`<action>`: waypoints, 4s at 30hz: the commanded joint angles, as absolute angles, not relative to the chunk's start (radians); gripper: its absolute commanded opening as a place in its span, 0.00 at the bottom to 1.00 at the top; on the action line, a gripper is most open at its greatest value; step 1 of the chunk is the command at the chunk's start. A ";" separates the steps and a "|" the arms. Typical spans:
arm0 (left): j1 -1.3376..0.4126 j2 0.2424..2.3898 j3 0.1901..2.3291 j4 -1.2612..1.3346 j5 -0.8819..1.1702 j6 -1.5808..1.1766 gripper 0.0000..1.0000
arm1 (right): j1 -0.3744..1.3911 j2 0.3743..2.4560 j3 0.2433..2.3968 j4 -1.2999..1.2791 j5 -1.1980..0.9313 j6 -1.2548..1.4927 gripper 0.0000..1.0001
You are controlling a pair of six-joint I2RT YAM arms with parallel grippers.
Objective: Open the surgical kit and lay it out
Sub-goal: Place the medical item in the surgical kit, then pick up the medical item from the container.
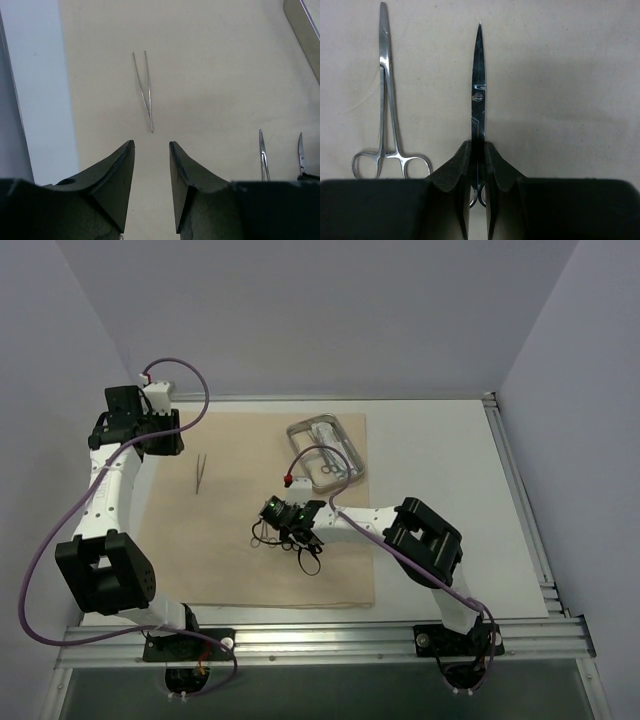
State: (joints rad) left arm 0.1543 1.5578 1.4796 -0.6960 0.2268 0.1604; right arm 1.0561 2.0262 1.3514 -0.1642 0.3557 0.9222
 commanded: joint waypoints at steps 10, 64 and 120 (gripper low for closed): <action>0.163 1.508 1.477 -0.649 0.213 0.161 0.43 | 1.052 2.083 1.462 -0.268 0.477 0.902 0.00; 0.163 1.523 1.488 -0.664 0.239 0.195 0.43 | 1.028 2.000 1.378 -0.229 0.414 0.923 0.29; 0.137 1.853 1.845 -0.948 0.397 0.242 0.44 | 0.457 2.336 2.002 -0.311 -0.215 0.051 0.20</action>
